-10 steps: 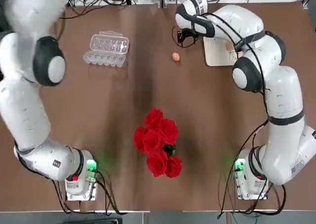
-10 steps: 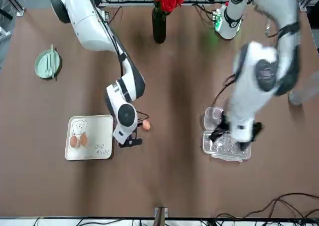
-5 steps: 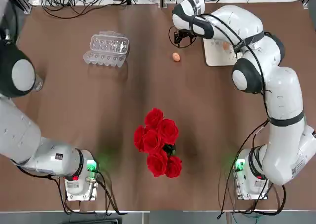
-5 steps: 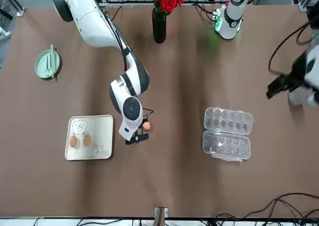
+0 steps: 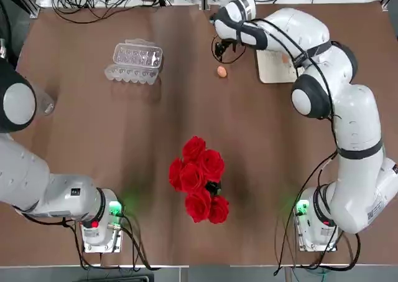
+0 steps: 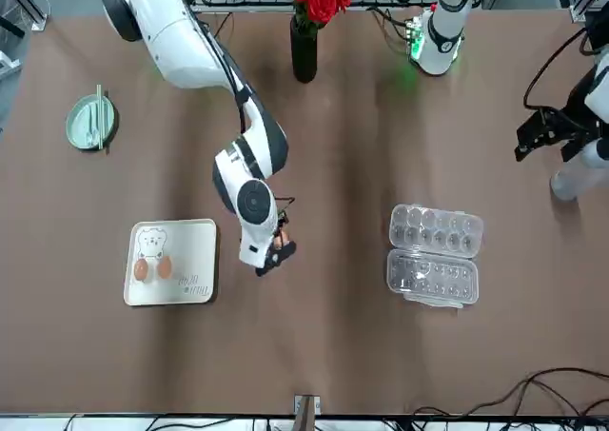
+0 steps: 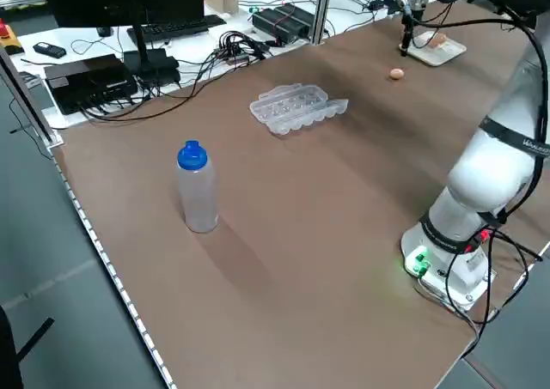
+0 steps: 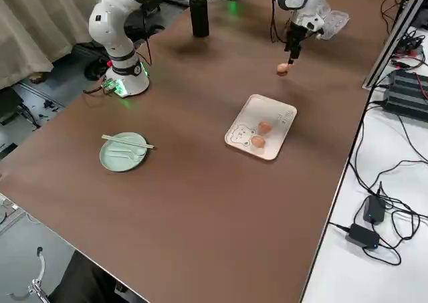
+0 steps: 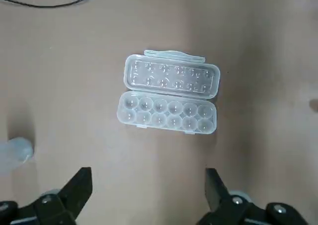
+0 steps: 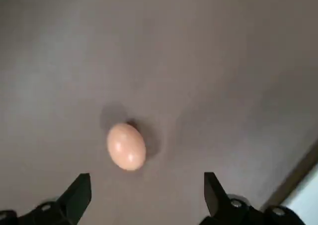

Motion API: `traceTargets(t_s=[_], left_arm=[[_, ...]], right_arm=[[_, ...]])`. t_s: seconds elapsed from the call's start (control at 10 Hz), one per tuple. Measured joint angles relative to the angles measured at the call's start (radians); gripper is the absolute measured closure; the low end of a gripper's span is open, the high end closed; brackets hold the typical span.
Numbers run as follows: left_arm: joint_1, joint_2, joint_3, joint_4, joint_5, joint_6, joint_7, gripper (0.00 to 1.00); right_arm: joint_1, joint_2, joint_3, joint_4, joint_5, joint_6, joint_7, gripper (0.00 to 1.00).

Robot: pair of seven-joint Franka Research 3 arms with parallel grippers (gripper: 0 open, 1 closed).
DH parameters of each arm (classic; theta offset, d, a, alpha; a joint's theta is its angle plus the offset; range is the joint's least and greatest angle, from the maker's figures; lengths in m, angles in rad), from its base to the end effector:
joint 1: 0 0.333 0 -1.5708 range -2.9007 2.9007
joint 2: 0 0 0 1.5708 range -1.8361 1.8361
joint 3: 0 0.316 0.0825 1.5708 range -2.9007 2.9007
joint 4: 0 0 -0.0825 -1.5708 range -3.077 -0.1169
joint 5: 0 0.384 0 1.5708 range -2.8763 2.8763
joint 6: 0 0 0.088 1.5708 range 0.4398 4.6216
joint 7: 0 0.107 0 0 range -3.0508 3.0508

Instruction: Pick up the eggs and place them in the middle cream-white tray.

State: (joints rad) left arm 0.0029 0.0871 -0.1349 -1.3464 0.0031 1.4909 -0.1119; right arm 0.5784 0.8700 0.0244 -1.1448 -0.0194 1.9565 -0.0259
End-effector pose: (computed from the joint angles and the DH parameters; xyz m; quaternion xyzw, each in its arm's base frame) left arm 0.5681 -0.0708 0.6736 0.9995 -0.0095 0.0284 0.0078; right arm 0.6286 0.4245 0.2714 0.9506 0.3089 -0.0280 0.0077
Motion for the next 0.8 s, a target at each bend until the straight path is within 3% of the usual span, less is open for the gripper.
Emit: traceTargets(t_s=[0.3,0.5,0.8], left_arm=[[0.000,-0.043,-0.014,-0.092,0.004,0.063,-0.002,0.00],[0.002,-0.028,-0.023,-0.160,0.003,0.140,-0.005,0.00],[0.008,-0.003,-0.037,-0.146,0.003,0.158,-0.015,0.00]], right_arm=[[0.015,0.022,0.001,-0.082,-0.080,0.225,-0.193,0.00],[0.019,0.030,0.000,-0.141,-0.120,0.276,-0.241,0.00],[0.018,0.028,-0.001,-0.194,-0.120,0.321,-0.277,0.00]])
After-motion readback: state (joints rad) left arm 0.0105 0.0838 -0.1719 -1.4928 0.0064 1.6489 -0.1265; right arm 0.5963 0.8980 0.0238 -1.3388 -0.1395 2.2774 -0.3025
